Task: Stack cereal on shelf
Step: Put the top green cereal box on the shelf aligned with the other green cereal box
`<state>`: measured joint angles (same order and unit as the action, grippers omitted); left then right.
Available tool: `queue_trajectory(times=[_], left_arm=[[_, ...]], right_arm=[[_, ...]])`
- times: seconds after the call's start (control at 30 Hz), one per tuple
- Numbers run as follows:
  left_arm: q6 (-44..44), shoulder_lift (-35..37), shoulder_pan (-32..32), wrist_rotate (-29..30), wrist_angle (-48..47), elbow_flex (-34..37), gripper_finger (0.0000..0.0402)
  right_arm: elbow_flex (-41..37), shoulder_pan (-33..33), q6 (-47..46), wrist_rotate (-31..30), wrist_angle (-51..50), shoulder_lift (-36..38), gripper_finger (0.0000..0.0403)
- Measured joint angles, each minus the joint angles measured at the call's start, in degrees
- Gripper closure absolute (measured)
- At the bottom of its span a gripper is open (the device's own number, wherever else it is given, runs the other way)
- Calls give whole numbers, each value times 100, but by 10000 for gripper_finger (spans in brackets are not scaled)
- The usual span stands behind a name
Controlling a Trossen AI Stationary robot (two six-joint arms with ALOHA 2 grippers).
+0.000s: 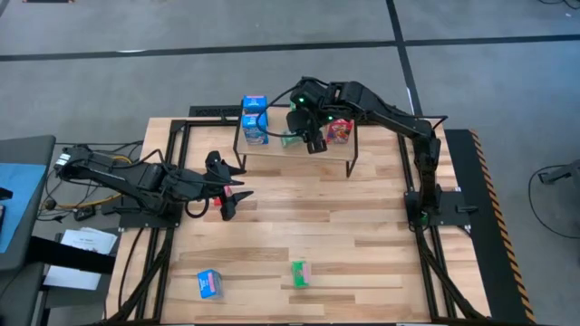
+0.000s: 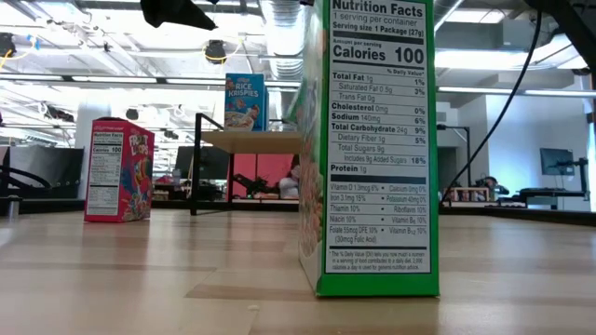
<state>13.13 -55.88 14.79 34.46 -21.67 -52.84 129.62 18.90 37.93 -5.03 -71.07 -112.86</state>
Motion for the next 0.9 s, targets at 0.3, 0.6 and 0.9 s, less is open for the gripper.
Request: queue_trajectory(times=[0.3, 0.6, 0.9], left_arm=[[0, 0, 1, 0, 4, 0, 99], [0, 0, 1, 0, 4, 0, 99], [0, 0, 0, -1, 4, 0, 99]], right_arm=[[-2, -1, 0, -268, 286, 0, 153], [87, -219, -90, -295, 229, 13, 153], [87, -590, -137, -413, 205, 12, 153]])
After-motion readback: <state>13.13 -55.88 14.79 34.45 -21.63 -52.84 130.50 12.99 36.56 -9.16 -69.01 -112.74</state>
